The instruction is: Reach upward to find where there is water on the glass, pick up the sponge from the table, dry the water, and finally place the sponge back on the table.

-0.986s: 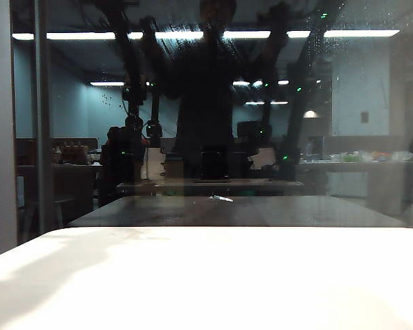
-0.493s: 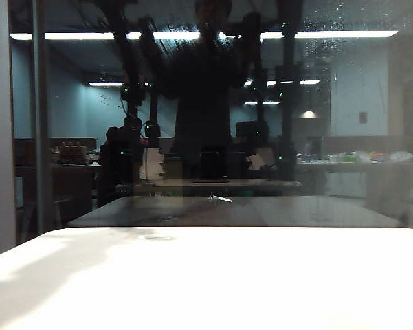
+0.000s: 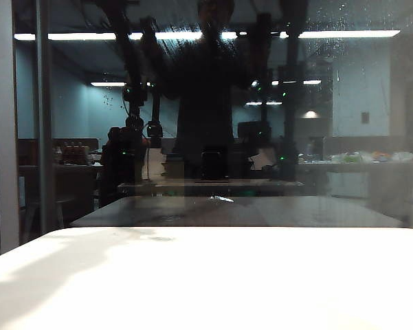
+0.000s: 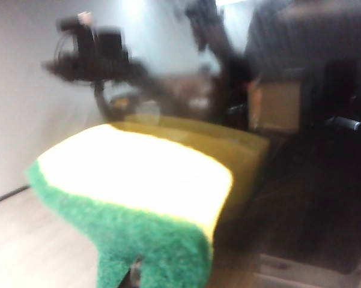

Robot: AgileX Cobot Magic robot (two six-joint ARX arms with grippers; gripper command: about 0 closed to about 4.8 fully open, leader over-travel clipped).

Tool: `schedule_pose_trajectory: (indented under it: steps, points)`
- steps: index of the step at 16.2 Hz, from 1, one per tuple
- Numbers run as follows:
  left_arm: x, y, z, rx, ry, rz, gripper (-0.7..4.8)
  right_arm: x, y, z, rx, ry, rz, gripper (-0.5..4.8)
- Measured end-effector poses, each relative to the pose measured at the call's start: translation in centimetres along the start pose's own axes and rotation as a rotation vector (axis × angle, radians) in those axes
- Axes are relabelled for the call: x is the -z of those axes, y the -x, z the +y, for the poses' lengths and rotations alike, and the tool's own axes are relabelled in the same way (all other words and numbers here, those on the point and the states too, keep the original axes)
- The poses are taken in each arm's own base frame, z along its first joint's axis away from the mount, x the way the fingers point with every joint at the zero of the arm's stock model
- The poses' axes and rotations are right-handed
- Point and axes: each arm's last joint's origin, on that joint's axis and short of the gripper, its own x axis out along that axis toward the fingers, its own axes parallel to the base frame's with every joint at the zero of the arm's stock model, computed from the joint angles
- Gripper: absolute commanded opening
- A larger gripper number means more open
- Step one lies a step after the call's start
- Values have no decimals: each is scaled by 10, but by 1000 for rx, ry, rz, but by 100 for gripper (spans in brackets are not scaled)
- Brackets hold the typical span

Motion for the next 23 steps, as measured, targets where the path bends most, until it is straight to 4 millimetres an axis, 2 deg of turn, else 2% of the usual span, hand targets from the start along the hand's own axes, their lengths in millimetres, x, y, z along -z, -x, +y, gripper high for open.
schedule_pose_trajectory:
  steps: [3,6,11,16,19,23]
  points:
    - [0,0,0,0,-25,1,-5,-3,10,-15,25,35,38,-9]
    - [0,0,0,0,-25,0,-5,-5,30,-47,88,32,116,-9]
    - [4,-7,1,1,-23,15,-5,-25,88,-119,336,28,142,-9]
    - [10,-18,2,2,-20,39,-5,-35,137,-177,622,50,110,-9]
    - [10,-18,2,2,-20,39,-5,-37,150,-192,676,46,104,-9]
    - [10,-18,2,2,-20,39,-5,-39,152,-189,657,30,98,-9]
